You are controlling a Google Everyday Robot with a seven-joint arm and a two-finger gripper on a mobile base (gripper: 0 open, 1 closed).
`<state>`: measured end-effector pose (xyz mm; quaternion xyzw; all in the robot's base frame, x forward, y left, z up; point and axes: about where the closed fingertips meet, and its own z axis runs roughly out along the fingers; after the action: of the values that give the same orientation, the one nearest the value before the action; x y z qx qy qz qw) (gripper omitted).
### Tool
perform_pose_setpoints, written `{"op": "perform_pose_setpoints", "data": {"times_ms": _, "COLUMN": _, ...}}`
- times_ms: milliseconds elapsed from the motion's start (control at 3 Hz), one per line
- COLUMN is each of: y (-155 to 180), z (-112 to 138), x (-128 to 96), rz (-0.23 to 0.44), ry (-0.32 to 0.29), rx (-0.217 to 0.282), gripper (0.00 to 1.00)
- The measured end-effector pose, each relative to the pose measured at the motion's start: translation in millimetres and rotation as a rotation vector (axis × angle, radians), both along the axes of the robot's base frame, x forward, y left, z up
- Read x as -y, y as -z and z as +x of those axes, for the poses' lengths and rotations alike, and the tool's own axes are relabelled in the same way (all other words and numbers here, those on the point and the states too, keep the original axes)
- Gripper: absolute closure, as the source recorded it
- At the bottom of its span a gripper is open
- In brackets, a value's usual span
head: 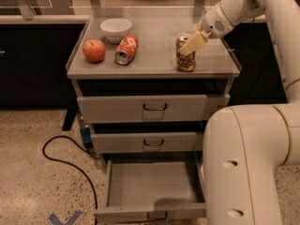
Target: Pick orange can from bottom drawer and place on counter
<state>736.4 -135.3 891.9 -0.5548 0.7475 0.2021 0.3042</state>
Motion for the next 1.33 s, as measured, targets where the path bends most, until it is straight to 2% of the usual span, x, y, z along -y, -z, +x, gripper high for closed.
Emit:
{"op": "perform_pose_setpoints", "data": {"times_ms": 1000, "y": 0.0, "z": 0.0, "x": 0.0, "rz": 0.000, "ry": 0.000, "rx": 0.000, "gripper": 0.12}}
{"op": "perform_pose_setpoints", "data": {"times_ms": 1333, "y": 0.0, "z": 0.1, "x": 0.0, "rz": 0.000, "ry": 0.000, "rx": 0.000, "gripper": 0.00}}
